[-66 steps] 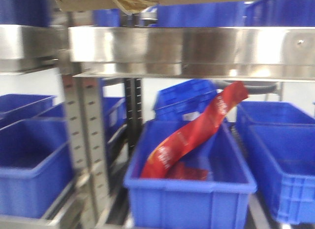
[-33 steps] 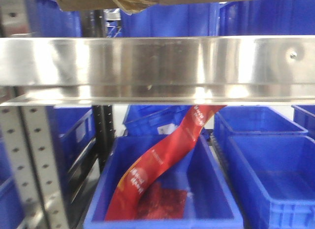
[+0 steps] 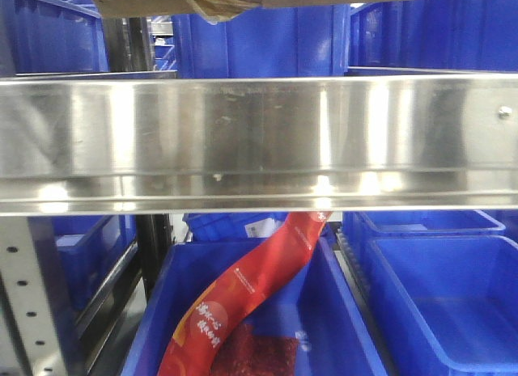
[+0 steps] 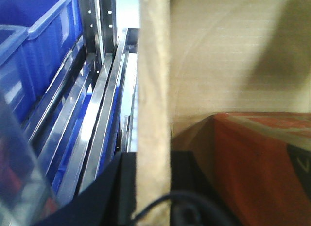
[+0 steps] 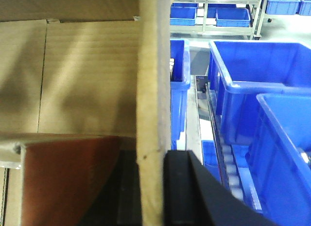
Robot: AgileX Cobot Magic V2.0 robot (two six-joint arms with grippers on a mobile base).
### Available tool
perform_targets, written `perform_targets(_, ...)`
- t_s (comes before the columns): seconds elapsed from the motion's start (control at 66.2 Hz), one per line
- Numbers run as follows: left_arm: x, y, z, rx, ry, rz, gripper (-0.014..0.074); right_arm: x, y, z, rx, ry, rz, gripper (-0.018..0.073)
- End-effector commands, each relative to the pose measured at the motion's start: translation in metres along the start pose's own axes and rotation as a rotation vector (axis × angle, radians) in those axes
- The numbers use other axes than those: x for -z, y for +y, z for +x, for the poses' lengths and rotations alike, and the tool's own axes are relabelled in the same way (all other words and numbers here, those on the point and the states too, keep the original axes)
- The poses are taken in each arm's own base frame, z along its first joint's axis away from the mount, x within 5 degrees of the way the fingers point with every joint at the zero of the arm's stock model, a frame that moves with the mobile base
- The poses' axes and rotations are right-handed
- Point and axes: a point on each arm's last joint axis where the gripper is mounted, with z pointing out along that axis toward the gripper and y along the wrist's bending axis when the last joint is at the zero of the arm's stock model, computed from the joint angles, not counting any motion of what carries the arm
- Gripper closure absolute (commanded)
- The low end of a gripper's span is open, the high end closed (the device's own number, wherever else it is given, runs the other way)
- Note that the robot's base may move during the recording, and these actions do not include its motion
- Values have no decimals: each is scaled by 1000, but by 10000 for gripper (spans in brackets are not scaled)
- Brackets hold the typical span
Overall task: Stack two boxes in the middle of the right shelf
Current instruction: 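Drive the base to the steel shelf holding the boxes in both grippers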
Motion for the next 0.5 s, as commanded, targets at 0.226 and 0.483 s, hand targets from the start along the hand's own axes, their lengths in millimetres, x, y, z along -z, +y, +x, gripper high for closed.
perform_targets(0.226, 4, 10, -7, -21, -38, -67, 708, 13, -5, -16, 19, -102, -3, 721)
perform_targets(0.483, 4, 10, -7, -21, -38, -67, 708, 13, -5, -16, 19, -102, -3, 721)
